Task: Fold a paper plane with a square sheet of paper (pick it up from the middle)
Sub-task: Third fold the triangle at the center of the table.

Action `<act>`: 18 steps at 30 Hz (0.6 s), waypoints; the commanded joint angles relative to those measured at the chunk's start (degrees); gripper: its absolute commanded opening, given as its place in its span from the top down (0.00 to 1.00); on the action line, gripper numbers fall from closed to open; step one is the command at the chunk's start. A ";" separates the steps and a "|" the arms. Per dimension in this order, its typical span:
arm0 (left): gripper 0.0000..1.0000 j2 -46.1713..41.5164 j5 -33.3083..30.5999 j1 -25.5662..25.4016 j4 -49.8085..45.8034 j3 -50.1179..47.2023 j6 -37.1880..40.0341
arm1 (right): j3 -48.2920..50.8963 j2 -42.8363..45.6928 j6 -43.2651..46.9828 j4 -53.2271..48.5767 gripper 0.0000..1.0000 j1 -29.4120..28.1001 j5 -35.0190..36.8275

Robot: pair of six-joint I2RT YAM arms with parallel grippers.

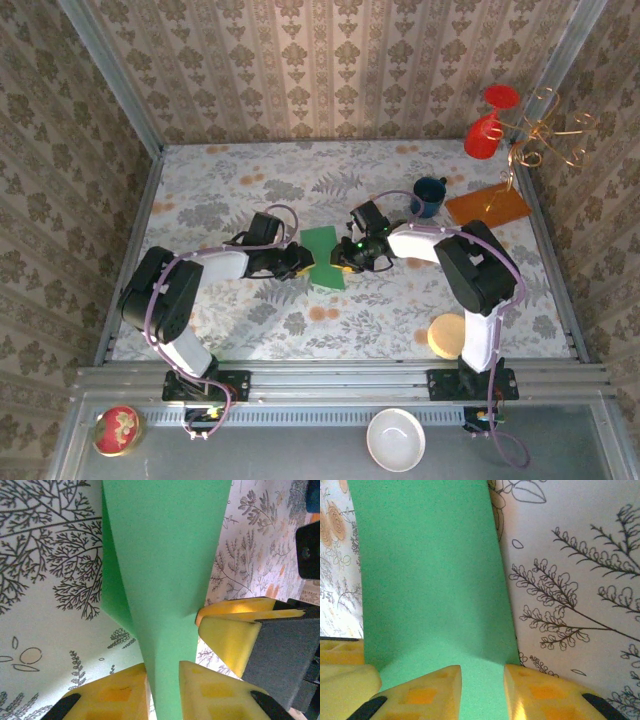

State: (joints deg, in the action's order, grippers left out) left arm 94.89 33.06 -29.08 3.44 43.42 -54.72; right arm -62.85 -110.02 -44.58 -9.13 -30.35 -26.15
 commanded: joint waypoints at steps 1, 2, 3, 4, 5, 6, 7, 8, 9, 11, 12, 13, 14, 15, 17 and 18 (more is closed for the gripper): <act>0.80 0.94 0.42 0.74 1.86 -1.19 -1.88 | 0.90 1.78 2.39 -0.78 0.65 0.44 0.89; 0.81 0.76 0.28 0.82 2.44 -1.59 -2.37 | 0.80 2.08 2.92 -0.72 0.65 0.47 0.84; 0.83 0.58 0.29 1.11 3.07 -2.05 -3.18 | 0.72 2.67 3.61 -0.79 0.64 0.47 0.90; 0.86 0.40 0.25 1.30 3.75 -2.48 -3.90 | 0.62 3.27 4.33 -0.77 0.63 0.47 1.08; 0.88 0.26 0.26 1.47 4.25 -2.84 -4.43 | 0.54 4.08 5.11 -0.78 0.62 0.47 1.40; 0.89 0.08 0.25 1.57 4.91 -3.28 -5.14 | 0.45 4.95 6.05 -0.81 0.61 0.47 1.88; 0.92 -0.05 0.32 1.60 5.58 -3.58 -5.68 | 0.45 5.92 7.01 -0.88 0.59 0.47 2.49; 0.94 -0.21 0.34 1.70 5.94 -3.76 -6.12 | 0.53 6.76 7.97 -0.88 0.58 0.47 3.04; 0.96 -0.36 0.41 1.73 6.13 -3.86 -6.48 | 0.69 7.74 9.08 -0.81 0.57 0.47 3.57; 1.00 -0.54 0.47 1.68 6.36 -3.87 -7.01 | 1.46 9.51 10.83 -0.17 0.54 0.47 4.50; 1.00 -0.75 0.44 1.66 6.35 -3.82 -7.23 | 1.98 10.45 11.76 -0.02 0.53 0.47 5.22; 1.00 -0.91 0.35 1.71 6.37 -3.77 -7.54 | 2.50 11.30 12.77 0.24 0.53 0.47 5.66; 1.00 -1.02 0.36 1.79 6.40 -3.69 -7.79 | 2.99 12.05 13.85 0.48 0.52 0.38 6.10; 1.00 -1.19 0.47 1.78 6.40 -3.64 -8.17 | 3.66 12.88 15.20 0.77 0.51 0.25 6.79; 1.00 -1.62 0.53 1.82 6.30 -3.47 -9.02 | 5.19 14.71 18.28 1.61 0.48 -0.50 8.90; 1.00 -1.93 0.68 1.76 6.12 -3.35 -9.43 | 6.19 15.70 20.08 1.89 0.45 -1.12 10.51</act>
State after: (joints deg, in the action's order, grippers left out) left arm 94.85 33.06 -27.64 9.06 39.86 -62.04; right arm -58.78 -96.73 -30.98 -7.90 -30.48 -20.40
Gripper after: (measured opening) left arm 0.051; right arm 0.534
